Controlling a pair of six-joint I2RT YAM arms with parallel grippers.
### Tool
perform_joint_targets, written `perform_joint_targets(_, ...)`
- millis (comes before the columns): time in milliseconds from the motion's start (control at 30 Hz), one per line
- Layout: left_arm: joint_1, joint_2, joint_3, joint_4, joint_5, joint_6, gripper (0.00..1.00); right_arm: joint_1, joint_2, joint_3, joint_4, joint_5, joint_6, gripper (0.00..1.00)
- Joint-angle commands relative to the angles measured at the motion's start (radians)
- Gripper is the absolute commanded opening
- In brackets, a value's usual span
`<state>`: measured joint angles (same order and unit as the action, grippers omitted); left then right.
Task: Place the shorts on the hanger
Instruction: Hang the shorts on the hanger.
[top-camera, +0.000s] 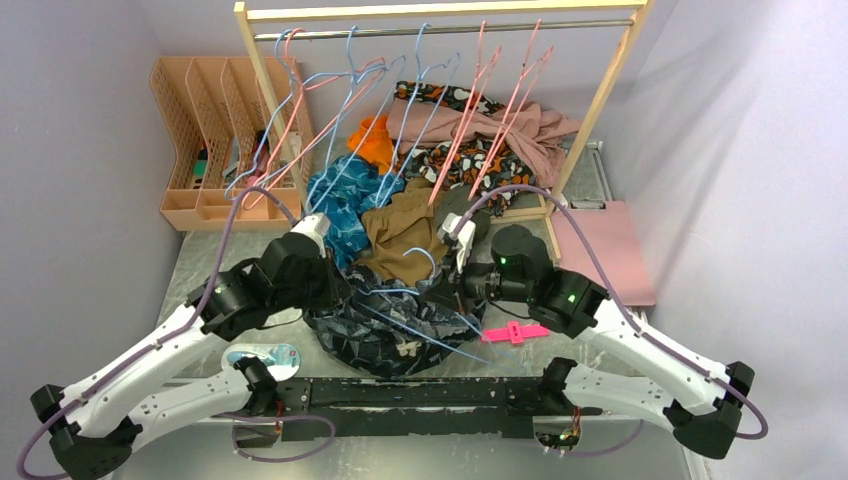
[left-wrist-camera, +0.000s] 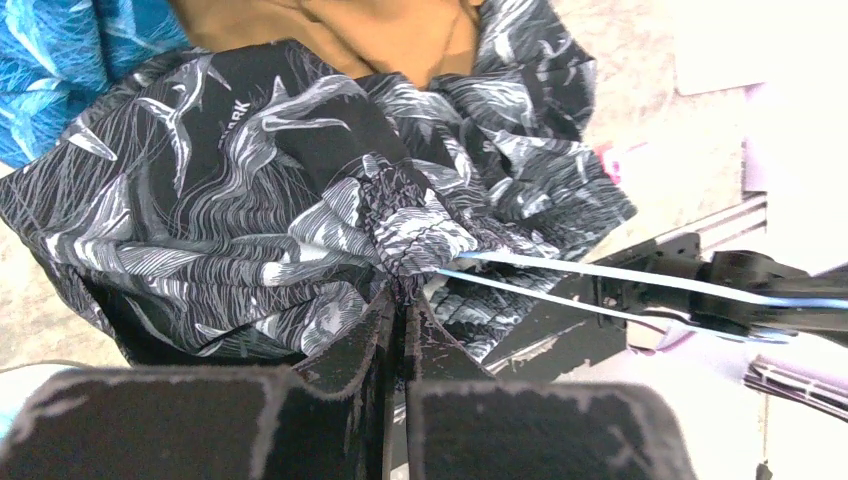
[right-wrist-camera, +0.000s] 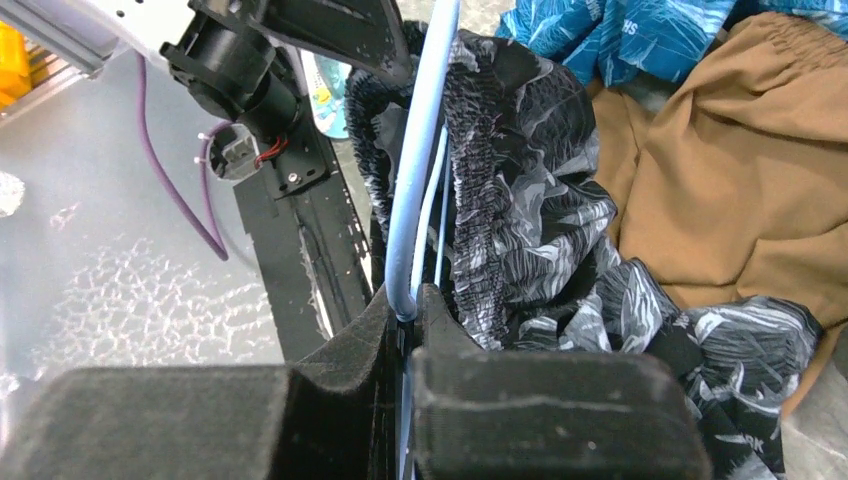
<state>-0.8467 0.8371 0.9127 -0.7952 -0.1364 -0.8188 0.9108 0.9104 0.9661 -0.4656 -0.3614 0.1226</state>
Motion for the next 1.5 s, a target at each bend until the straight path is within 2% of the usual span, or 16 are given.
perform_joint_targets(0, 0.004, -0.025, 0.072, -0.025, 0.067, 0.020, 0.07, 0.091, -0.038, -0.090, 0.218, 0.164, 0.023, 0.00)
perform_joint_targets(133, 0.004, -0.026, 0.116, -0.046, 0.078, 0.020, 0.07, 0.197, -0.053, -0.161, 0.376, 0.355, 0.012, 0.00)
perform_joint_targets(367, 0.004, -0.038, 0.160, -0.048, 0.096, 0.016, 0.07, 0.320, -0.029, -0.251, 0.671, 0.477, -0.013, 0.00)
perform_joint_targets(533, 0.004, -0.017, 0.217, -0.060, 0.127, 0.040, 0.07, 0.358, 0.082, -0.218, 0.726, 0.426, -0.030, 0.00)
perform_joint_targets(800, 0.005, -0.011, 0.245, -0.015, 0.227, 0.063, 0.07, 0.360, 0.036, -0.295, 0.904, 0.462, 0.017, 0.00)
perform_joint_targets(967, 0.003, 0.021, 0.301, -0.015, 0.244, 0.084, 0.07, 0.360, 0.079, -0.254, 0.913, 0.373, 0.038, 0.00)
perform_joint_targets(1000, 0.004, 0.027, 0.317, -0.020, 0.245, 0.089, 0.12, 0.359, 0.074, -0.256, 0.924, 0.369, 0.044, 0.00)
perform_joint_targets(1133, 0.004, 0.031, 0.377, -0.045, 0.242, 0.091, 0.58, 0.360, 0.003, -0.302, 0.994, 0.396, 0.081, 0.00)
perform_joint_targets(1200, 0.004, 0.020, 0.416, -0.045, 0.264, 0.093, 0.95, 0.358, -0.028, -0.316, 1.017, 0.414, 0.096, 0.00)
perform_joint_targets(1233, 0.004, 0.017, 0.440, -0.041, 0.279, 0.098, 1.00, 0.359, -0.042, -0.325, 1.040, 0.427, 0.105, 0.00)
perform_joint_targets(1367, 0.004, 0.000, 0.532, -0.062, 0.293, 0.126, 1.00, 0.359, -0.095, -0.356, 1.098, 0.458, 0.126, 0.00)
perform_joint_targets(1467, 0.004, -0.022, 0.582, -0.097, 0.274, 0.139, 1.00, 0.359, -0.138, -0.350, 1.078, 0.466, 0.121, 0.00)
